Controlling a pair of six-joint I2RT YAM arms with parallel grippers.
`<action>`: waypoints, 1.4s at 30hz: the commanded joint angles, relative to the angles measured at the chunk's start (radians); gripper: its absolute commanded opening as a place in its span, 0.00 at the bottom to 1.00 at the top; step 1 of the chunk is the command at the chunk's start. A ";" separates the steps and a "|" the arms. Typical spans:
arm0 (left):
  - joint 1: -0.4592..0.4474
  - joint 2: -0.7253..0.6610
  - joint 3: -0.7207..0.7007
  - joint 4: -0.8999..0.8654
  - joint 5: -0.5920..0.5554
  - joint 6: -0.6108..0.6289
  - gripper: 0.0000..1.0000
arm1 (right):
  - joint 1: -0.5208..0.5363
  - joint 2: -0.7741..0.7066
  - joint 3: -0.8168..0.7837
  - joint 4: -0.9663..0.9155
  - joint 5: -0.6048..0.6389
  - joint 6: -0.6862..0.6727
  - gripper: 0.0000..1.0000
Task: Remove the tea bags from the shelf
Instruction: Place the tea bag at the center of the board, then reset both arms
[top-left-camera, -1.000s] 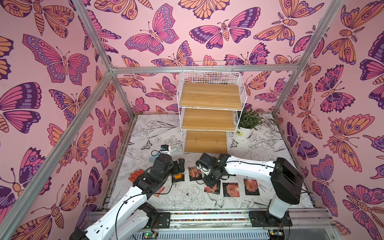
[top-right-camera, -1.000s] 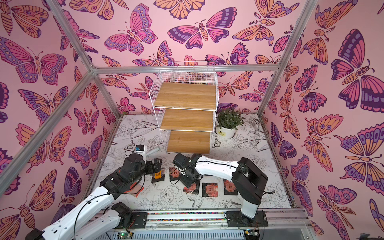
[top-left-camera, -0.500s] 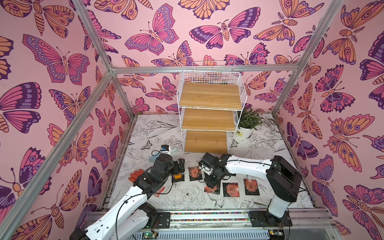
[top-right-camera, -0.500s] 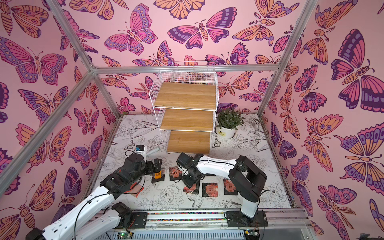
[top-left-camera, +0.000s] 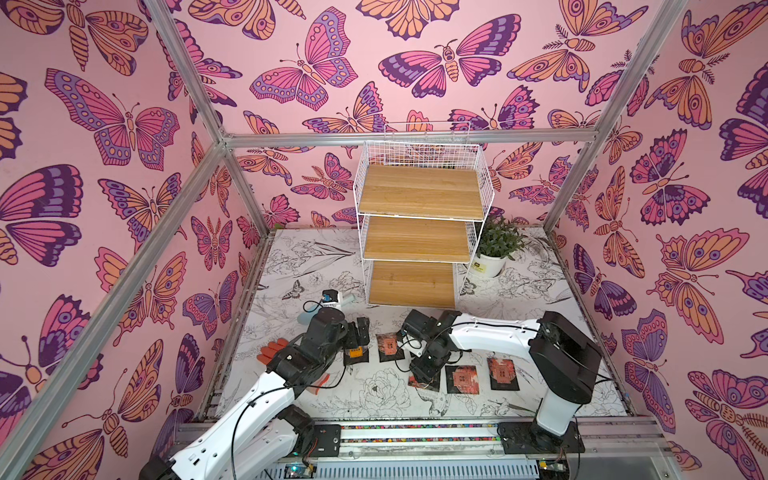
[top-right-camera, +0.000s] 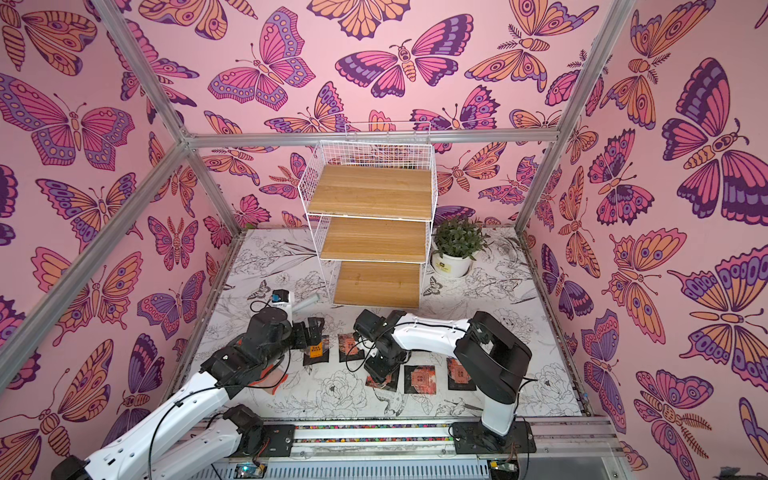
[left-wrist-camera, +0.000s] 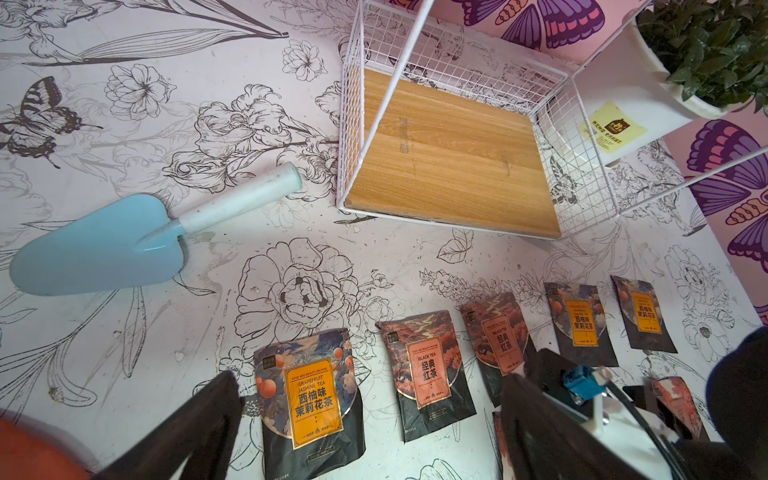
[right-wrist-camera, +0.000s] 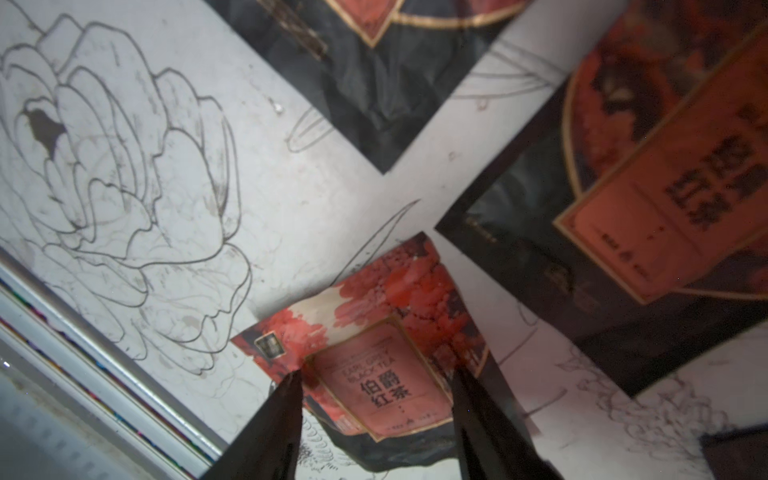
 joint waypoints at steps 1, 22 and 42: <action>-0.005 0.004 0.018 -0.021 -0.017 -0.001 1.00 | 0.013 0.030 0.015 -0.060 -0.042 -0.038 0.62; -0.003 -0.060 0.081 -0.032 -0.210 0.154 1.00 | -0.003 -0.675 -0.146 0.194 0.833 0.136 0.99; 0.388 0.662 -0.303 1.345 -0.344 0.576 1.00 | -0.879 -0.822 -0.752 1.035 0.944 0.082 0.99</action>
